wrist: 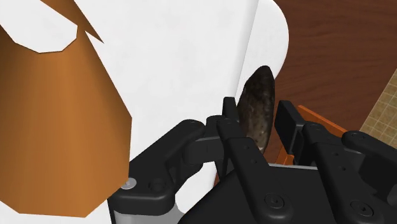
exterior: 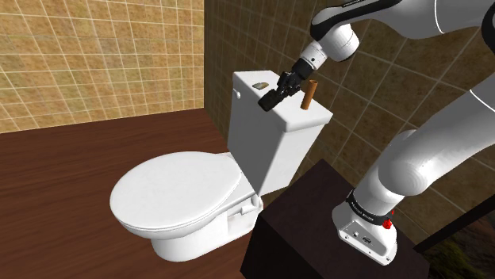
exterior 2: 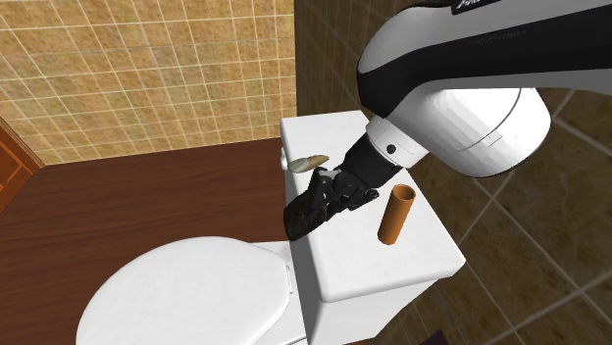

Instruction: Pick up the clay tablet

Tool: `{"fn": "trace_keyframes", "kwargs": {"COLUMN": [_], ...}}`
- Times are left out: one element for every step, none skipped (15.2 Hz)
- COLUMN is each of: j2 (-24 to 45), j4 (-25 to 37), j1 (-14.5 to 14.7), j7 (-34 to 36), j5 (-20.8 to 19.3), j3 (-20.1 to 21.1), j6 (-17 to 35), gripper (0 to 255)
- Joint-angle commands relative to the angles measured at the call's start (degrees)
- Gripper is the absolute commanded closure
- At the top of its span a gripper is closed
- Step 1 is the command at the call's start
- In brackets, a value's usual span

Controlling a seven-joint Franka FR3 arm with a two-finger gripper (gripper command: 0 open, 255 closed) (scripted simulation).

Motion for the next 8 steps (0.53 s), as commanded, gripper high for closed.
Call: {"fn": "trace_keyframes", "kwargs": {"j2": [0.03,0.0,-0.37,-0.71,-1.04,-1.36,-1.66,-1.95], "j4": [-0.02,-0.03,0.37,0.8,1.23,1.68,2.14,2.61], "j1": [-0.01,-0.03,-0.12,-0.19,-0.27,-0.34,-0.4,-0.46], "j7": [0.0,-0.01,0.55,1.08,1.61,2.13,2.65,3.15], "j5": [-0.02,-0.04,-0.39,-0.72,-1.04,-1.34,-1.63,-1.91], "j3": [-0.01,-0.03,0.05,0.12,0.2,0.27,0.34,0.4], "j6": [0.01,-0.01,-0.6,-1.19,-1.78,-2.37,-2.97,-3.57], "gripper": [255,255,255,255,255,255,255,255]}}
